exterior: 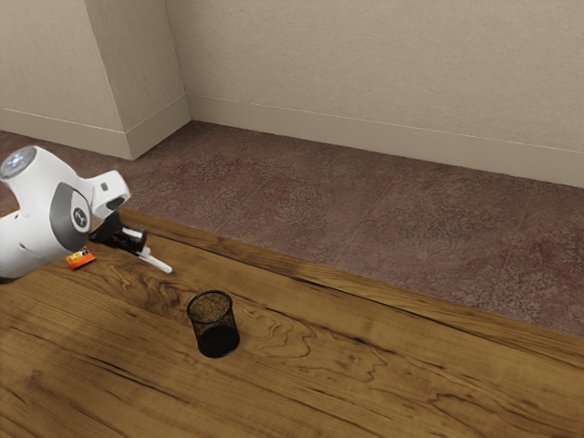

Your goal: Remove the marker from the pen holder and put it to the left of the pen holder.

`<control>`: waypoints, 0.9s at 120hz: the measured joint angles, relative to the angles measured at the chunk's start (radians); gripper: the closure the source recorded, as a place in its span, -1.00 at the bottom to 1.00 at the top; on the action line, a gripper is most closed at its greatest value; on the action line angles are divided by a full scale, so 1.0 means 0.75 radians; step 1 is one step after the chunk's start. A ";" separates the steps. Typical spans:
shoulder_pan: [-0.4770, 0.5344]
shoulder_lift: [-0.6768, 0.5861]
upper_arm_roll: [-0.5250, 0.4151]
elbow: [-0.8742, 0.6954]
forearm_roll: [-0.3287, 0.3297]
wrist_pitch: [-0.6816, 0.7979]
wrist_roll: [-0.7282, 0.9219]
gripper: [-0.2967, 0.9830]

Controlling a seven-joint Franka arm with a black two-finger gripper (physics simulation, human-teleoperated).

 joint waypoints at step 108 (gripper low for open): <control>-0.050 -0.182 -0.240 0.881 0.620 -1.190 0.193 -0.50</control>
